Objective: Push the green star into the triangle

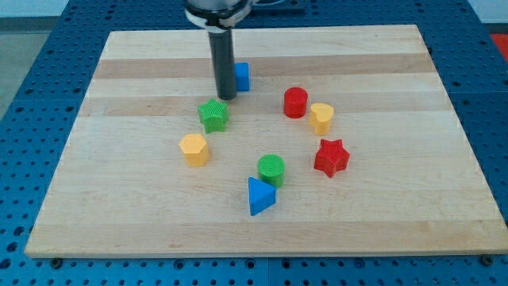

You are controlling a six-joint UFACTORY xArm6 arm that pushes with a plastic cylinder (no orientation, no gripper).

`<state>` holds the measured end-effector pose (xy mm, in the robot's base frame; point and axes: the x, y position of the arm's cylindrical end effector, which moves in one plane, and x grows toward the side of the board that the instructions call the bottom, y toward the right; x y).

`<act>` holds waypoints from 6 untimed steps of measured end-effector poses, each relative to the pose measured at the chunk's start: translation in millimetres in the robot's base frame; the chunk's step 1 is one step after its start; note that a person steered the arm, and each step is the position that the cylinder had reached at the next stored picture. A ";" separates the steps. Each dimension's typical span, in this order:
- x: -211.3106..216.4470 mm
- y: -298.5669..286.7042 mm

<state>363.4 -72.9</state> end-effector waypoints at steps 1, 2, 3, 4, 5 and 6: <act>0.1 -22.7; 6.3 -29.7; 13.5 -29.7; 16.4 -27.5; 26.3 -19.2; 38.5 -6.0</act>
<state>401.9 -78.9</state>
